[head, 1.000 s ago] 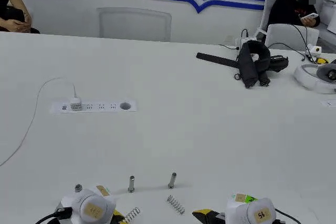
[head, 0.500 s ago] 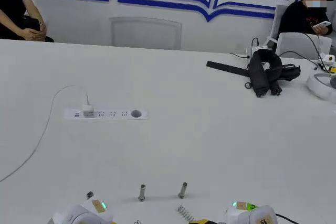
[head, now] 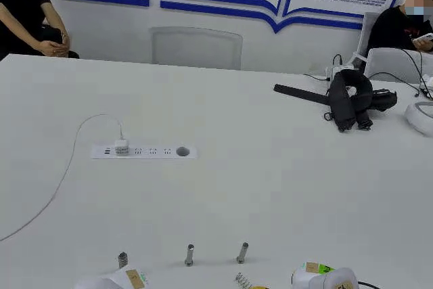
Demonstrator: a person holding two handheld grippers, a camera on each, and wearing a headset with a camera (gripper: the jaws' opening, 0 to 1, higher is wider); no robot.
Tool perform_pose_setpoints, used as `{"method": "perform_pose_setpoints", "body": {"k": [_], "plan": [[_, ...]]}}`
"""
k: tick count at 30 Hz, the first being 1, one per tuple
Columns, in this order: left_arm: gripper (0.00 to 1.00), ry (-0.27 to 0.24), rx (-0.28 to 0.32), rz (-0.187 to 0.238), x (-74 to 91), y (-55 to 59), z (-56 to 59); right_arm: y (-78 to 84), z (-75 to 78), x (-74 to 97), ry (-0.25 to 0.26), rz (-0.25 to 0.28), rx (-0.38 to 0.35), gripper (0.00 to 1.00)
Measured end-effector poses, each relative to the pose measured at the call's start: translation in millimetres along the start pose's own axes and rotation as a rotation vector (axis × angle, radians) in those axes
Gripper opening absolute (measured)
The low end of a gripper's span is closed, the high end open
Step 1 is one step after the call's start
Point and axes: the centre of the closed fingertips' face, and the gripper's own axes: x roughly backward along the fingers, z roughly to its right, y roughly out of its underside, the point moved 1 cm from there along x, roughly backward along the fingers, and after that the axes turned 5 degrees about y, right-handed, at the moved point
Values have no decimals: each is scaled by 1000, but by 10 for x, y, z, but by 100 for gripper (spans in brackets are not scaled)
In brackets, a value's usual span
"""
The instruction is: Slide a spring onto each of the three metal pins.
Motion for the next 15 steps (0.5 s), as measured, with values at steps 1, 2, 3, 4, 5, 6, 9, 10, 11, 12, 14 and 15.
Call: {"method": "perform_pose_setpoints", "body": {"k": [1, 2, 3, 4, 5, 6, 9, 10, 11, 12, 14, 15], "plan": [[10, 2, -3, 2, -3, -7, 10, -2, -5, -4, -5, 0, -2, 66], [10, 4, -4, 4, -5, -14, 19, -6, -8, -8, -10, 1, -2, 65], [10, 11, -1, 9, -10, -23, 35, -19, -14, -13, -13, 4, -1, 64], [10, 16, 2, 14, -13, -33, 49, -29, -18, -16, -15, 6, 0, 62], [10, 20, -2, 15, -8, -44, 74, -39, -22, -24, -19, 6, 0, 62], [10, 22, -6, 13, -10, -47, 90, -46, -26, -30, -23, 7, -3, 62], [10, 31, -17, 17, -6, -73, 142, -67, -39, -51, -38, 8, -7, 59], [10, 33, -20, 18, -2, -84, 157, -77, -50, -55, -44, 9, -11, 58], [10, 37, -26, 22, 7, -106, 179, -87, -62, -63, -54, 11, -18, 56], [10, 39, -29, 25, 12, -122, 191, -92, -71, -70, -62, 11, -29, 55], [10, 45, -38, 32, 18, -153, 218, -102, -95, -85, -93, 15, -62, 48], [10, 50, -44, 35, 20, -172, 237, -118, -99, -88, -98, 24, -68, 44]]}}
